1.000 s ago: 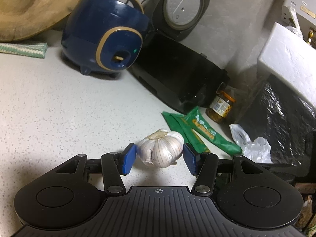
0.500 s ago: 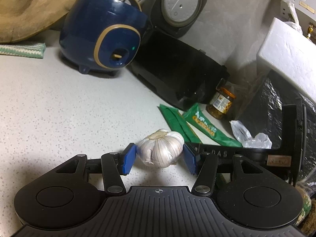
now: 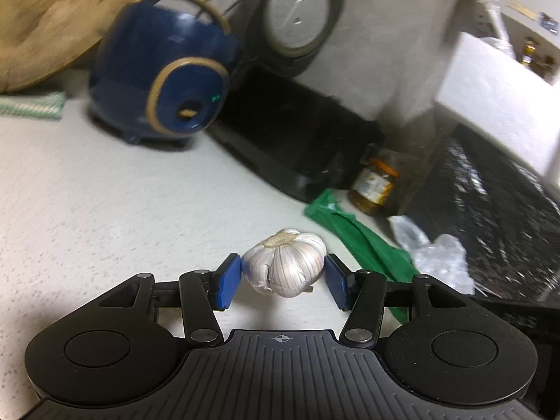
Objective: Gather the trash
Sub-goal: 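Grasp the green wrapper with the right tool while the left tool carries the garlic toward the bin, then lower the garlic and green wrapper into the bin and open both tools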
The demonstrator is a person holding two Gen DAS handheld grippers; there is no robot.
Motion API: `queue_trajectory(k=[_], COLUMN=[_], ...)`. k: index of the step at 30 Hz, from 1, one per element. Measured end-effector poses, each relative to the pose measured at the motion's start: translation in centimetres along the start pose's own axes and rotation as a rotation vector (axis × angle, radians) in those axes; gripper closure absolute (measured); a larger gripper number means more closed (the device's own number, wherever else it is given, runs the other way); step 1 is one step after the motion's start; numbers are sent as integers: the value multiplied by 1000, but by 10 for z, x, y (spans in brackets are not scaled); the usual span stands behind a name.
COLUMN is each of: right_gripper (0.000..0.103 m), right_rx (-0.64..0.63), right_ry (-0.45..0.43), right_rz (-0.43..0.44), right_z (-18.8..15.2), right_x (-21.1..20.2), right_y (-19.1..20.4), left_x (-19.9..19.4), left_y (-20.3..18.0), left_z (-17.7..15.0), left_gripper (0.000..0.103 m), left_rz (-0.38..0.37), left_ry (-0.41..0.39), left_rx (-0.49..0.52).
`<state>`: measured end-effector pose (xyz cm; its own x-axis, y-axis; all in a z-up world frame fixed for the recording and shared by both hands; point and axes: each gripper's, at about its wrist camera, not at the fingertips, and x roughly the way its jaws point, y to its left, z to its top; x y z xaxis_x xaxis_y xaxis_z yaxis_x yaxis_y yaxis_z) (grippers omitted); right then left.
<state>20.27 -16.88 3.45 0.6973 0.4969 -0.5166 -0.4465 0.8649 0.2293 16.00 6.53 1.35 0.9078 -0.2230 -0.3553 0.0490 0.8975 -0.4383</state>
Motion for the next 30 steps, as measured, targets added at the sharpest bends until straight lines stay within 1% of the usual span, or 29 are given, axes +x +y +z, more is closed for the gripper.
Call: queue_trajectory(k=[1, 3, 5, 7, 10, 13, 16, 19, 21, 23, 26, 28, 30], right_gripper=[84, 84, 84, 84, 84, 84, 84, 84, 84, 84, 84, 84, 84], right_rx=[1, 14, 30, 45, 78, 128, 190, 252, 296, 331, 366, 382, 397], right_ry=[-17, -46, -63, -78, -85, -70, -30, 18, 55, 93, 143, 168, 185], right_rz=[-5, -23, -49, -94, -142, -182, -221, -259, -271, -296, -318, -313, -311], right_z=[-6, -19, -32, -49, -78, -111, -148, -183, -205, -225, -248, -258, -264], right_x=[-13, -36, -55, -75, -98, -111, -112, -107, -99, -89, -75, -66, -57], right_y=[-2, -9, -15, -22, -34, -47, -64, -81, -92, -102, -113, -118, -122], left_x=[-3, -11, -17, -20, -23, -17, -9, 9, 23, 33, 53, 66, 76], left_y=[-5, -17, -33, -50, -75, -94, -105, -105, -103, -97, -88, -79, -68], left_z=[-1, -7, -16, -25, -44, -68, -105, -147, -175, -196, -228, -250, -267], left_gripper=[45, 45, 45, 45, 45, 45, 45, 45, 45, 45, 45, 45, 45], left_rz=[-20, -101, -182, -233, -303, -349, -373, -397, -397, -385, -354, -314, -269], left_ry=[-7, -1, 26, 56, 126, 214, 292, 378, 434, 485, 587, 668, 728], left_rx=[15, 20, 42, 89, 151, 205, 238, 222, 217, 209, 195, 193, 183])
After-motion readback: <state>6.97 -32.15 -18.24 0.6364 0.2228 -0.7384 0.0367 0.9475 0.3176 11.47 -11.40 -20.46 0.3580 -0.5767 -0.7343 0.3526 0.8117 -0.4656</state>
